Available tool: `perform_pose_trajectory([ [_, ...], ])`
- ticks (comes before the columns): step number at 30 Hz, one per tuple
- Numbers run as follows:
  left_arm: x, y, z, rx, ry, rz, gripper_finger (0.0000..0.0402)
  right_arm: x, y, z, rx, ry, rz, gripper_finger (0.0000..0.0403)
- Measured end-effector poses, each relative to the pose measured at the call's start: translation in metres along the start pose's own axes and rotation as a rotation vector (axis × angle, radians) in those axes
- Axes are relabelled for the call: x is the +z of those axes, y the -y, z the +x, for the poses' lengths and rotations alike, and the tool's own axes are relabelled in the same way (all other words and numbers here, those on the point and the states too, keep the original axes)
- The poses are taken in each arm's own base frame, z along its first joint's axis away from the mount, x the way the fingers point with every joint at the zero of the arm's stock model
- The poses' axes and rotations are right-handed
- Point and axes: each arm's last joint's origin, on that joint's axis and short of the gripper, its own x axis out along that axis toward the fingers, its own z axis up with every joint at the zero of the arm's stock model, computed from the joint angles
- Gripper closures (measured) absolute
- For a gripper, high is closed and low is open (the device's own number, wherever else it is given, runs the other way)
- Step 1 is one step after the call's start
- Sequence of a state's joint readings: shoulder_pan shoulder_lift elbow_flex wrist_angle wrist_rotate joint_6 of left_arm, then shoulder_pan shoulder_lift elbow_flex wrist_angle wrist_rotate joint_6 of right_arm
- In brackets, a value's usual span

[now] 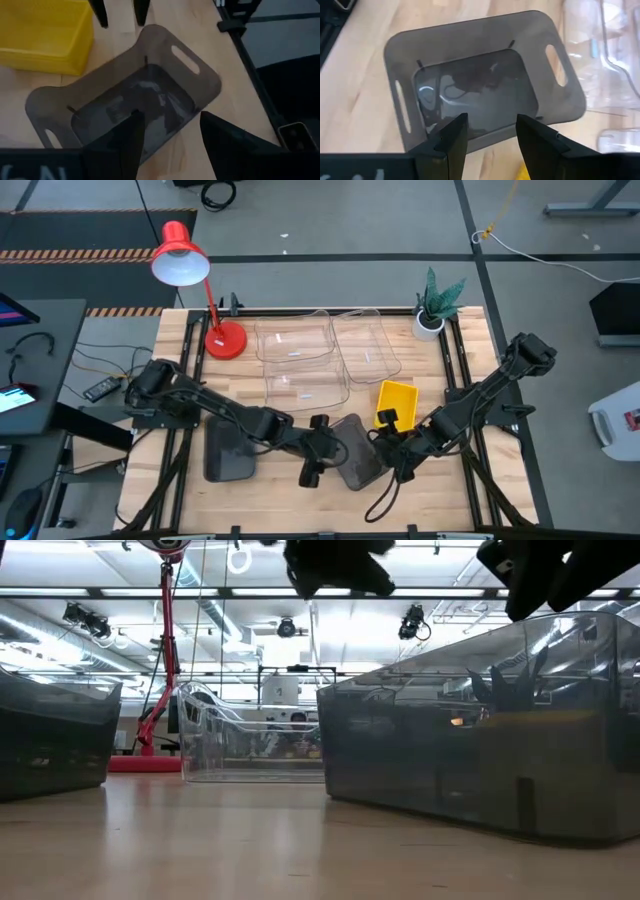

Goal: Stack baskets by color
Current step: Stack the right black bin on top of the stacked black bins

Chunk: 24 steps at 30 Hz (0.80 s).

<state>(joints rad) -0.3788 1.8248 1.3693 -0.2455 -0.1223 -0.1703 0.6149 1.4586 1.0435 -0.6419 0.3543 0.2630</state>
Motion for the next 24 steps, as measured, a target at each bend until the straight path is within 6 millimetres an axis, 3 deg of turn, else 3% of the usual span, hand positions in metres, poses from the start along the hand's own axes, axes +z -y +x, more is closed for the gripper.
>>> perform_pose_trajectory([
  [9,0.001,-0.004,0.024,-0.051,-0.106,0.031,0.0202,-0.002,0.001,-0.003,-0.046,-0.002,-0.005,0.0232],
  [15,0.007,-0.003,0.027,-0.044,-0.198,0.106,0.0202,-0.003,0.010,-0.025,-0.041,0.041,0.032,0.0232],
  [24,-0.007,-0.010,0.048,-0.076,-0.288,0.169,0.0204,-0.001,0.024,-0.054,-0.099,0.168,0.030,0.0232],
])
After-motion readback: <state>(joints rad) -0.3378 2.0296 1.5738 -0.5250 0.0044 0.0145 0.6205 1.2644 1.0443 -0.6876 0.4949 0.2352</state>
